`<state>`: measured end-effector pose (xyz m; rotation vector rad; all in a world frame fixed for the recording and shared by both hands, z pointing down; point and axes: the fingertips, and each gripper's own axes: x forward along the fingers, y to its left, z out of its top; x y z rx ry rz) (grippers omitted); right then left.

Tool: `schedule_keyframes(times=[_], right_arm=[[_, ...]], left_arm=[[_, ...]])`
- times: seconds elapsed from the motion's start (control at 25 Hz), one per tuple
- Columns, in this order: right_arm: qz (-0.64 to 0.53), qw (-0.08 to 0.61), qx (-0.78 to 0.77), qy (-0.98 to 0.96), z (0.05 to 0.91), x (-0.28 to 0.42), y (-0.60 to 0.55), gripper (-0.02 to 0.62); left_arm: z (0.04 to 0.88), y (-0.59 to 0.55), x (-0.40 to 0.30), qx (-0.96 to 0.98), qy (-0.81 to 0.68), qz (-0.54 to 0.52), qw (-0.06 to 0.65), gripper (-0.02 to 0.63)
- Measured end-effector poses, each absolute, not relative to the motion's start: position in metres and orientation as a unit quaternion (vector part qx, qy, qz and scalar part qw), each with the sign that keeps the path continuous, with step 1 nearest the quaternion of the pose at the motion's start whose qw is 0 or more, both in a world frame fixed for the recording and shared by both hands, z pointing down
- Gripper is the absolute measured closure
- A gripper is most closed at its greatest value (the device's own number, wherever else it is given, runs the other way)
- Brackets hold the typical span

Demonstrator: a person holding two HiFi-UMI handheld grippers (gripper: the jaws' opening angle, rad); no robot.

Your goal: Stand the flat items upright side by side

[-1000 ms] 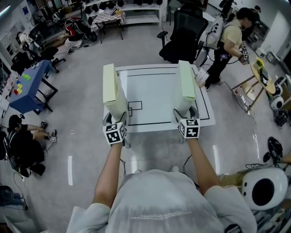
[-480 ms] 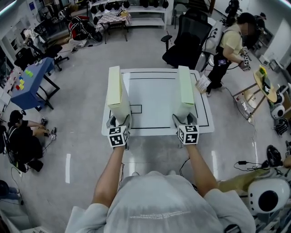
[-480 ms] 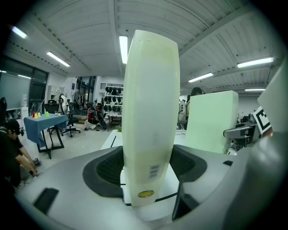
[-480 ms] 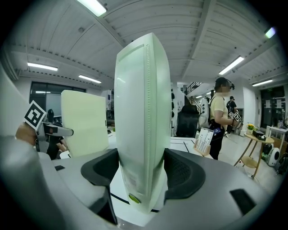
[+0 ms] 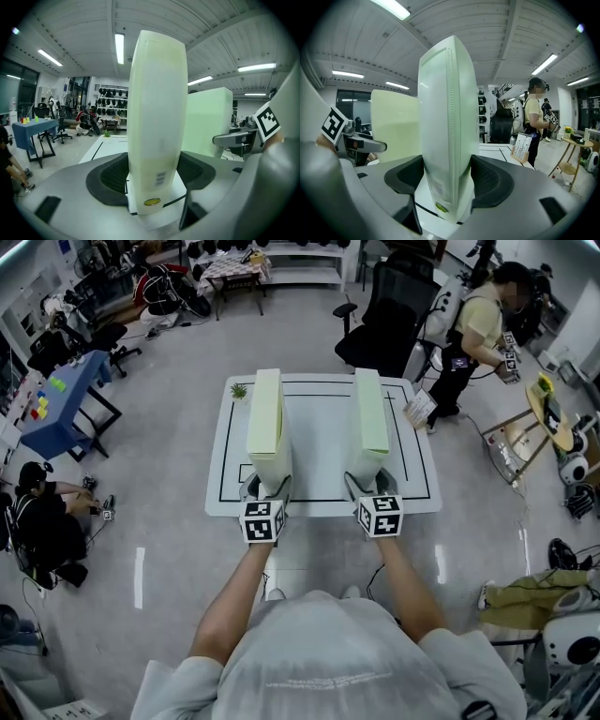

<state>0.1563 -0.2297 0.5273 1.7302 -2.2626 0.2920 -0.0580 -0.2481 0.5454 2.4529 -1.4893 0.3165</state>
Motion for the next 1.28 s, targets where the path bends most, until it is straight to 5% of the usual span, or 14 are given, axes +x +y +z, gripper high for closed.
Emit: schedule_keyframes(times=[1.28], right_arm=[[0.106,0.163,0.427,-0.883,0.529,0.098,-0.221,0.268]], left_arm=[[0.543,-0.219,0.025,0.924,-0.359,0.102,0.089,0.284]])
